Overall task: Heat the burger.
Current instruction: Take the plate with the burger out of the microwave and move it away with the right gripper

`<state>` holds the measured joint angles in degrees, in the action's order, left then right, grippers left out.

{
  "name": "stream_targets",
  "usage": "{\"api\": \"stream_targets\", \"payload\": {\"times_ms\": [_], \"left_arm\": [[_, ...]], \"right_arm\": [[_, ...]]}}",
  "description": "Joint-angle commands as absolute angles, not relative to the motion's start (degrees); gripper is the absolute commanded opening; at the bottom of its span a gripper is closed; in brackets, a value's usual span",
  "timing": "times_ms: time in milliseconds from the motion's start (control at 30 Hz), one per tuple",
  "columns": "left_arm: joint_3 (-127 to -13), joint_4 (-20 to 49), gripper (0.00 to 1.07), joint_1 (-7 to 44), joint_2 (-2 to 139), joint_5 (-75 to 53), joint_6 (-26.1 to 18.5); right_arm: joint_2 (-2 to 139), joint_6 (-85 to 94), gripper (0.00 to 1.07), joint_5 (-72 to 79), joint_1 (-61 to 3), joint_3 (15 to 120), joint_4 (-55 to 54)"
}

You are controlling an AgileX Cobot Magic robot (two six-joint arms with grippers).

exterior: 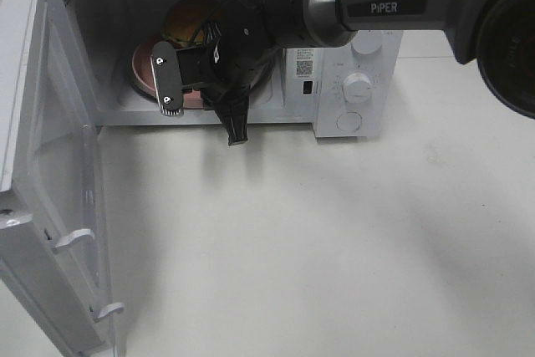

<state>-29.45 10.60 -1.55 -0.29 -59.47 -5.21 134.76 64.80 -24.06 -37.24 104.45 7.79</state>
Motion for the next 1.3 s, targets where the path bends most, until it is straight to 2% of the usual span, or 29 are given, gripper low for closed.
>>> {"api": "stream_targets", "payload": {"times_ms": [33,467,667,1300], "left_arm": [[-29.51,10.83,1.0,-1.83,-0.74,-58.9,-5.04],[-29.51,10.83,1.0,-1.83,-0.74,-58.9,-5.04],[-29.51,10.83,1.0,-1.83,-0.74,-58.9,-5.04],[-29.51,10.83,1.0,-1.83,-0.74,-58.9,-5.04]], "right_arm": [[134.93,66.41,0.0,-27.39,-37.47,104.28,6.02],[130.63,73.68,0.0,-30.94,-37.64,102.79,2.01],[127.2,78.67,0.0,-29.68,-38.62,97.29,1.43],[115.16,78.95,0.0,-22.57,-41.42,82.33,2.12]]}}
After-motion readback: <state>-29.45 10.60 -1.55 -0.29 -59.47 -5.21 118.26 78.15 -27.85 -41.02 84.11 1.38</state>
